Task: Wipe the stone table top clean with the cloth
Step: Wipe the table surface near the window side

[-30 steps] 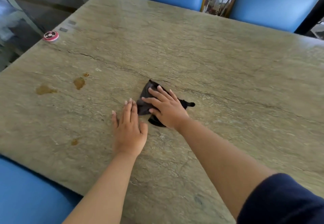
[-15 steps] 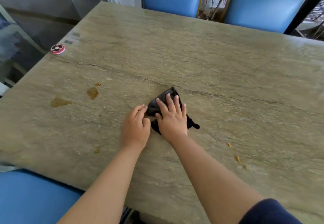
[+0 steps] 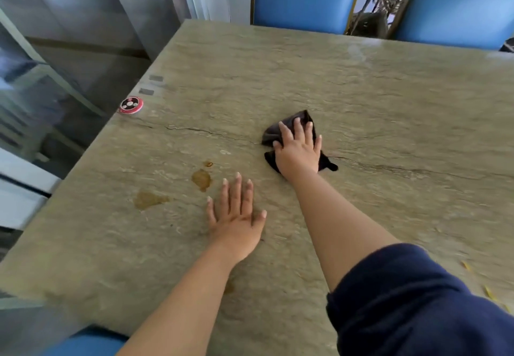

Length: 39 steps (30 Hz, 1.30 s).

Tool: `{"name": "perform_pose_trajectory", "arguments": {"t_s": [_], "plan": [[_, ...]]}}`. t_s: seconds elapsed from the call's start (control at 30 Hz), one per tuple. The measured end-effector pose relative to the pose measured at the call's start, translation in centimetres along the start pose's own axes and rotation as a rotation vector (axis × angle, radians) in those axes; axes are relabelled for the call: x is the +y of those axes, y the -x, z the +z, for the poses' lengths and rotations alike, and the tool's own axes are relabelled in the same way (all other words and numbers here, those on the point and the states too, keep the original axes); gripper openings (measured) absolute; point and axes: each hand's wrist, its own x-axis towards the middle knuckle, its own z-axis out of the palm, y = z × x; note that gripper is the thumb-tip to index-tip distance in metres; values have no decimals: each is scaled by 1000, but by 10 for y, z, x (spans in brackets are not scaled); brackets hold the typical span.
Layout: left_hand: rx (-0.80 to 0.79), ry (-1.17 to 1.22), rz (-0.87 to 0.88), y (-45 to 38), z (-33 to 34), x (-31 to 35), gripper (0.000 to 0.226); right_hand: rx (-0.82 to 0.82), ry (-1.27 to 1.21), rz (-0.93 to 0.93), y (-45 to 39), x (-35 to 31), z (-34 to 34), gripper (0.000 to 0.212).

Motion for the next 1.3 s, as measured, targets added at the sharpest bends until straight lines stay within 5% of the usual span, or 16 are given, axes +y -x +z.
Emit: {"name": "perform_pose_trajectory", "arguments": {"t_s": [0.23,0.47,0.57,0.67,0.8,0.87,0.97,1.3], "plan": [[-46,31,7,3,-6,3,66,-94,14,-539,41,35,-4,42],[-41,52,9,3,-3,1,66,42,-28,-26,21,22,-5,46],[31,67,21,4,1,-1,68,-106,-71,-116,16,-4,-4,50],[279,234,8,9,5,1,66,-273,-311,-307,19,4,-18,46],[662,395,117,-18,-13,28,54,76,-376,-108,35,41,-27,46],[570,245,241,-48,-24,48,58,162,-334,-4,42,53,-22,46],[357,32,190,-92,-30,63,69,169,-234,-47,43,58,-10,46],[356,40,-139,-158,-81,16,57,110,50,-48,41,47,-3,53]]}}
